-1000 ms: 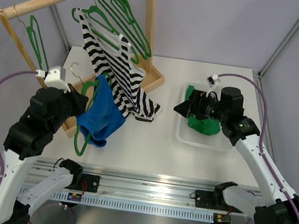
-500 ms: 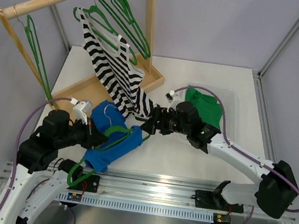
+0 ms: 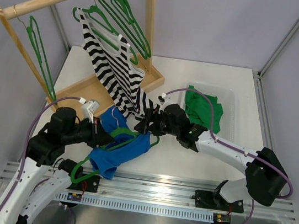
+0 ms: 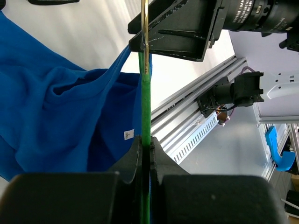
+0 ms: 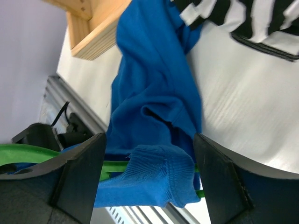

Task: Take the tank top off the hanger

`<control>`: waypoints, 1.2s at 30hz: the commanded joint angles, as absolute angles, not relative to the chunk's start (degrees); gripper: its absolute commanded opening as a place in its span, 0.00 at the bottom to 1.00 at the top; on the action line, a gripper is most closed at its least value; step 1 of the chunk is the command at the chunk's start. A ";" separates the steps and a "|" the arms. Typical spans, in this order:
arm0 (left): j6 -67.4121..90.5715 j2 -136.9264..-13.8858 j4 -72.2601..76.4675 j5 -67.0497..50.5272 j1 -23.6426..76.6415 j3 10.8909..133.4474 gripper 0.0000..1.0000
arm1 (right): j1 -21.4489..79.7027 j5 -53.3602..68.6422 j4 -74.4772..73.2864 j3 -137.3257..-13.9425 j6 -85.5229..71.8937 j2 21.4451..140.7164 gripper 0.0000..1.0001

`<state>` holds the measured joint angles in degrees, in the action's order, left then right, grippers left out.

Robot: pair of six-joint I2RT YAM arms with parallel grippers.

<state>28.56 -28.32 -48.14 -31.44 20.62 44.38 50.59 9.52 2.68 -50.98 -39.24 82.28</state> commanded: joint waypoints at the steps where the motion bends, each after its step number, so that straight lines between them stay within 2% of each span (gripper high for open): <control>1: 28.04 -29.79 -43.51 -31.12 20.83 45.26 0.00 | 51.15 2.39 1.85 -53.44 -38.06 80.42 0.83; 4: 27.25 -30.50 -43.68 -29.36 20.83 45.26 0.00 | 51.15 -1.65 0.70 -52.56 -38.32 77.89 0.88; 9: 27.86 -30.94 -41.49 -28.56 20.83 43.86 0.00 | 51.15 -3.43 -2.63 -52.03 -39.90 75.41 0.89; 16: 29.62 -31.11 -37.97 -28.56 20.83 42.98 0.00 | 51.24 4.92 3.16 -49.22 -45.26 77.60 0.86; 26: 30.67 -31.29 -36.74 -28.30 20.83 42.80 0.00 | 51.68 3.43 3.95 -47.90 -45.00 79.62 0.80; 32: 31.90 -31.55 -35.60 -31.63 20.83 42.63 0.00 | 51.59 3.08 4.66 -49.22 -41.84 82.35 0.74; 36: 31.64 -31.90 -35.77 -33.57 20.83 41.93 0.00 | 51.59 2.90 5.36 -50.18 -39.03 82.44 0.55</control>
<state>30.55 -31.94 -40.77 -28.82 20.62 42.04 51.03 4.03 2.35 -47.99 -42.19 82.32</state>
